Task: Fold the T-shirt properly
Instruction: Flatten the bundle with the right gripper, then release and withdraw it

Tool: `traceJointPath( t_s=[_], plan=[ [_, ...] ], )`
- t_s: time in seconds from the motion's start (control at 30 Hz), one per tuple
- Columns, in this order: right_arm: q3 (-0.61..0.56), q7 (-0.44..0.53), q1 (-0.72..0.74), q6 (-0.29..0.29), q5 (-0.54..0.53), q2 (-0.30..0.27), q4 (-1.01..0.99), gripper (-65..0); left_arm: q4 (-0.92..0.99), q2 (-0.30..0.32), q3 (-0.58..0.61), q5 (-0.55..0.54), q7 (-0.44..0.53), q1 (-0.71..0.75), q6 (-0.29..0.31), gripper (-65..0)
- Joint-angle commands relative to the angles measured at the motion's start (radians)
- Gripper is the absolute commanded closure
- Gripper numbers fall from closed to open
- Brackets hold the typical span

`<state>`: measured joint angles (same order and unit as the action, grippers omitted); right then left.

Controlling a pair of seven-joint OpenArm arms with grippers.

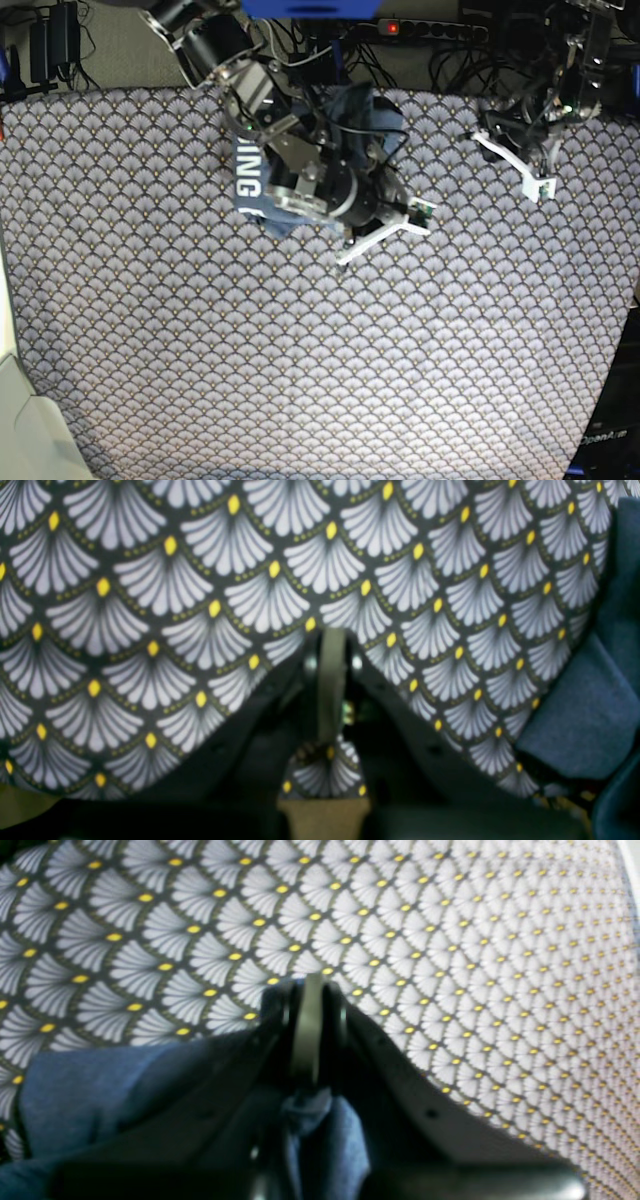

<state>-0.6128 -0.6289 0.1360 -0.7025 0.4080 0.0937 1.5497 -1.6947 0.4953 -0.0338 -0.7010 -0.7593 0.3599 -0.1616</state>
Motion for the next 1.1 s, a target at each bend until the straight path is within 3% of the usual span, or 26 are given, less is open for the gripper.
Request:
traceJointPath(
  t_s=[0.0, 0.17, 0.37, 0.83, 1.07],
  plan=[
    [0.001, 0.020, 0.032, 0.004, -0.007, 0.011, 0.015, 0.0, -0.015, 0.012, -0.007, -0.003, 0.013, -0.003, 0.000, -0.4],
    [0.003, 0.025, 0.064, 0.004, -0.011, 0.015, 0.010, 0.0, -0.015, 0.012, -0.005, -0.006, 0.011, -0.002, 0.000, -0.4],
    [0.032, 0.027, 0.089, 0.004, -0.011, 0.056, -0.061, 0.0, -0.020, 0.012, -0.005, -0.007, 0.008, 0.000, 0.000, -0.4],
    [0.026, 0.019, 0.093, 0.004, -0.005, 0.056, -0.059, 0.0, -0.028, 0.010, 0.001, -0.009, 0.008, 0.000, 0.000, -0.4],
    [0.024, 0.017, 0.084, 0.004, -0.005, 0.061, -0.056, -15.5, -0.029, 0.010, 0.001, -0.009, 0.007, 0.014, 0.001, -0.5]
  ],
)
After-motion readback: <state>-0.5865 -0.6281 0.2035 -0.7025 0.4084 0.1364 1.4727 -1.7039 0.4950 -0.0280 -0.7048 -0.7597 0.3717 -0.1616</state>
